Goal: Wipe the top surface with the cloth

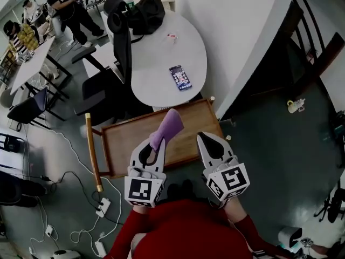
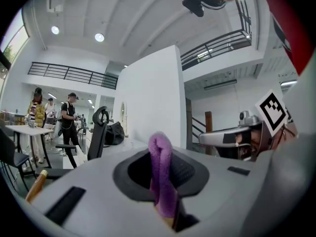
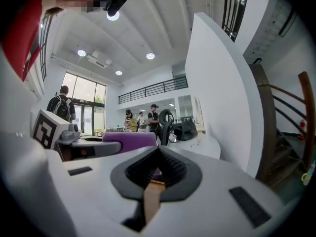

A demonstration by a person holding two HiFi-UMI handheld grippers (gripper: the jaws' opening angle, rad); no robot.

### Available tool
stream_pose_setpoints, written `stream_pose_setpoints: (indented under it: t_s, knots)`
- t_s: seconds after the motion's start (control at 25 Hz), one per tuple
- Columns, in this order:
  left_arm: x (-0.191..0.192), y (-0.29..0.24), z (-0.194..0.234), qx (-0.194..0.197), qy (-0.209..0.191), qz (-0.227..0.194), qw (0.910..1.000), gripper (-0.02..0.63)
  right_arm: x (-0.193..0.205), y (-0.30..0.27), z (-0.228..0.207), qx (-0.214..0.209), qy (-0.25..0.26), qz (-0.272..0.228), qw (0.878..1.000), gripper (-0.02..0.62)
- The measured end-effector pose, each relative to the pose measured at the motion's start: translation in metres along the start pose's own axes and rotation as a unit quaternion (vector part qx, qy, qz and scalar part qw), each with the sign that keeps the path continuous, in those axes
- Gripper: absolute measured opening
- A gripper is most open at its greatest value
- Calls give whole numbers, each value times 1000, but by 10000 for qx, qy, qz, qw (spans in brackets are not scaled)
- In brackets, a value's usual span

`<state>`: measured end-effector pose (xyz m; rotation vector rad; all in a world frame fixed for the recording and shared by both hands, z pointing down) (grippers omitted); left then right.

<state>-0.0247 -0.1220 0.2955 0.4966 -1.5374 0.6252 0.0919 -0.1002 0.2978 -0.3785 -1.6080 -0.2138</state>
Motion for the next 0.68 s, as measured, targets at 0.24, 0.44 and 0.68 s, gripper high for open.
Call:
stream_pose_setpoints:
  t_s: [0.24,0.44,0.68]
  knots:
    - [6,2,0,-46,51,55,10000,53,0,-5,2,-92,61,-8,9999,12]
    - [7,3,-6,-41,49,95,9999,53,-1,-3,2,-120,70,-23,9999,12]
    - [4,2,-3,-99,35,135,9999,54,-6,-4,2,-107,75,-39,9999,12]
Point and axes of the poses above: the fingertips, and each gripper's own axes: y backward along the fingers, z to its left, x out of its underside, the point moved 1 cm from there along y, backward along the fingers, and after that the axes turned 2 degrees about y, right-handed, at the moved point
